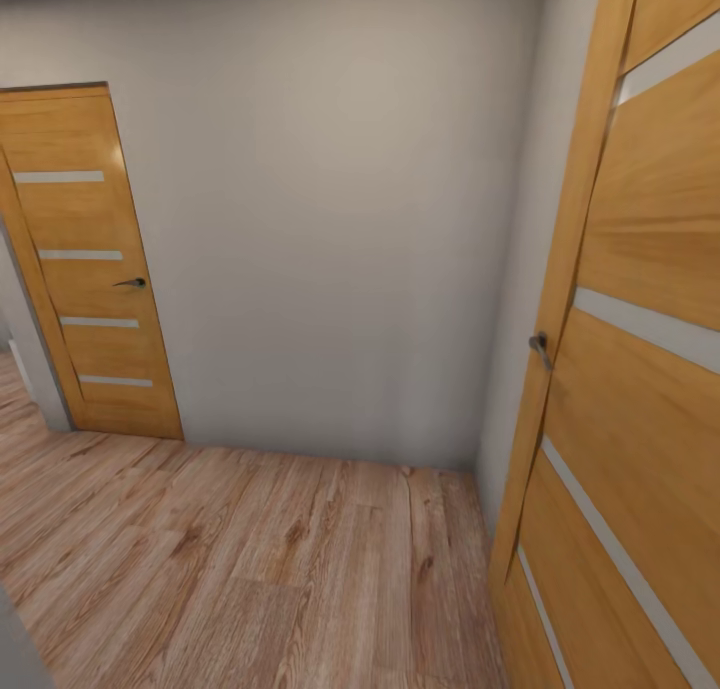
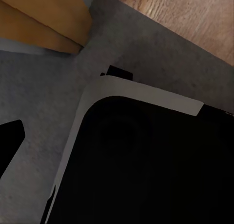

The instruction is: Move the two storage containers from the living room to the garage. In the garage, place one container on the floor and stack the other container on top of it (either order is fine).

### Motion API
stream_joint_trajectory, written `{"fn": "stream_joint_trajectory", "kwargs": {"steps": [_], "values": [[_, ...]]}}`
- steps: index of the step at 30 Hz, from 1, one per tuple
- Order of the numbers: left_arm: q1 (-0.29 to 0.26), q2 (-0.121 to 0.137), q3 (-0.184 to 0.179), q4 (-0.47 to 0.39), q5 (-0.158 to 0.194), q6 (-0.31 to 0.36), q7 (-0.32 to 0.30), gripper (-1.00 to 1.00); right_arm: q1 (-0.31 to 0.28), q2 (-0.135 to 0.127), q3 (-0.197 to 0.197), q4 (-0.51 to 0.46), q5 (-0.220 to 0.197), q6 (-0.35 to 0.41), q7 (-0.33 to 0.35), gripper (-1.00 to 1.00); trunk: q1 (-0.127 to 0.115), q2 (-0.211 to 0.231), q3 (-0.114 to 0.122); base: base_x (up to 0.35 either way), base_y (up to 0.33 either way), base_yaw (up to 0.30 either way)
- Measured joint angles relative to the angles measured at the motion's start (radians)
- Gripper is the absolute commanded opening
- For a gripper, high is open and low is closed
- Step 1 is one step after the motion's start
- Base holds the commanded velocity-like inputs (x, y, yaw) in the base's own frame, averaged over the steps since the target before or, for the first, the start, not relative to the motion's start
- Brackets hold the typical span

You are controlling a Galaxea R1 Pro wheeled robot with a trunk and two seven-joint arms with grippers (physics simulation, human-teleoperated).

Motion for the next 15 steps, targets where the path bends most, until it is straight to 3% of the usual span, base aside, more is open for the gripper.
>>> {"fn": "stream_joint_trajectory", "kwargs": {"steps": [15], "values": [[0.0,0.001,-0.002,0.001,-0.001,0.0,0.0,1.0,0.0,0.0,0.0,0.0,0.0,0.0,0.003,1.0,0.0,0.0,0.0,0.286,0.0,0.0]]}}
